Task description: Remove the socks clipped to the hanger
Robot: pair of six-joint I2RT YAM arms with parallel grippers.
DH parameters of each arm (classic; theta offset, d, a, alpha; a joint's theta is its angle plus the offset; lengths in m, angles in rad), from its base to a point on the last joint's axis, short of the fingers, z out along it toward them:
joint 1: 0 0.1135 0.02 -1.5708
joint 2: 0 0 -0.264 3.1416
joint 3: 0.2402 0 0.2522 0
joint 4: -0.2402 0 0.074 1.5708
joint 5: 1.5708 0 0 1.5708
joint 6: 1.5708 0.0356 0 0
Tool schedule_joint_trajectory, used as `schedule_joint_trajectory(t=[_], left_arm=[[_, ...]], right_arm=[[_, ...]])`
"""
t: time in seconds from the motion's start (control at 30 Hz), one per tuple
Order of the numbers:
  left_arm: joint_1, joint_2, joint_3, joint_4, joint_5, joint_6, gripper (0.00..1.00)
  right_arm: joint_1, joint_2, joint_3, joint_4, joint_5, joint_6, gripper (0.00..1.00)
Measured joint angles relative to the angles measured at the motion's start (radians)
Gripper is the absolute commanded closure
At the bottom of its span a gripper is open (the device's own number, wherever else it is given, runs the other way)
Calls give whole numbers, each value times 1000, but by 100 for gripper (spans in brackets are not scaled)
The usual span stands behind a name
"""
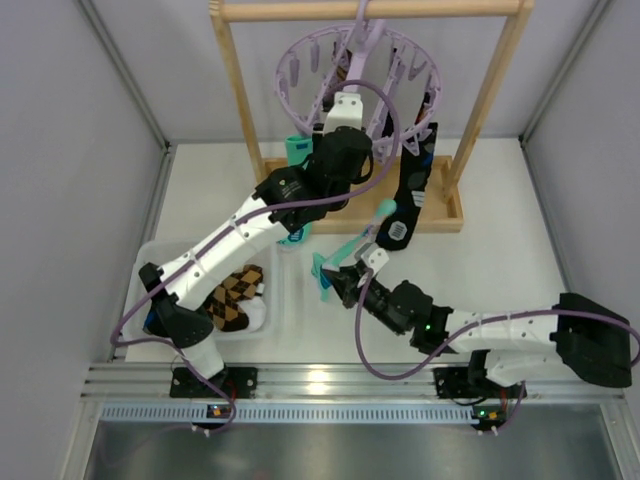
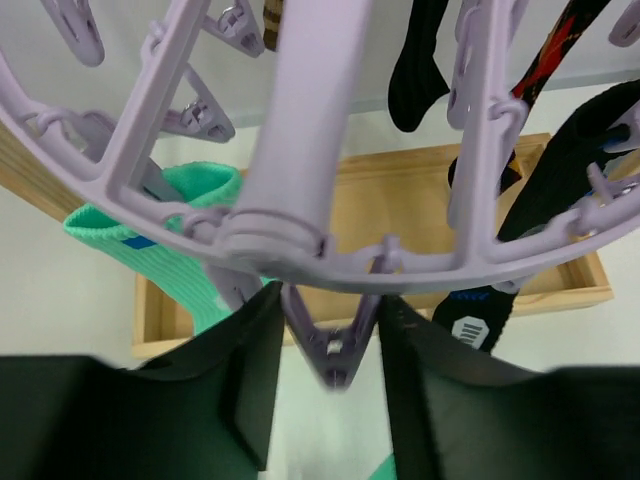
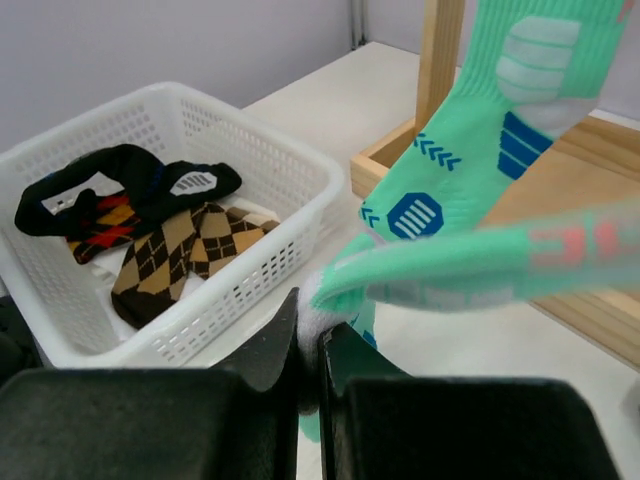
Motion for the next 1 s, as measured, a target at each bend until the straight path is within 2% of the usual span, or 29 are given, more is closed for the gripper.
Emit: schedule_joint_trajectory(t=[0.13, 0.2, 0.3, 0.33, 0.5, 0.67, 0.87, 1.0], left_arm=[[3, -41, -62, 3, 29, -11, 31], [4, -80, -111, 1, 40, -16, 28], [3, -159, -197, 0, 55, -21, 14], [3, -188, -230, -2, 54, -24, 3], [3, -426, -470, -3, -21, -45, 2], [4, -700, -640, -37, -161, -73, 2], [6, -931, -651, -54, -245, -92, 2], [6, -964, -631, -55, -290, -89, 2]], right_arm=[[1, -118, -1, -69, 20, 0, 100], [2, -166, 0, -112, 29, -1, 100], [1, -213, 8, -193, 39, 0, 100], [1, -223, 15, -219, 40, 0, 100], [-20, -237, 127, -392, -1, -3, 100], [-100, -200, 307, -521, -177, -3, 100], [-141, 8, 572, -611, -435, -11, 100], [-140, 233, 805, -683, -608, -11, 100]])
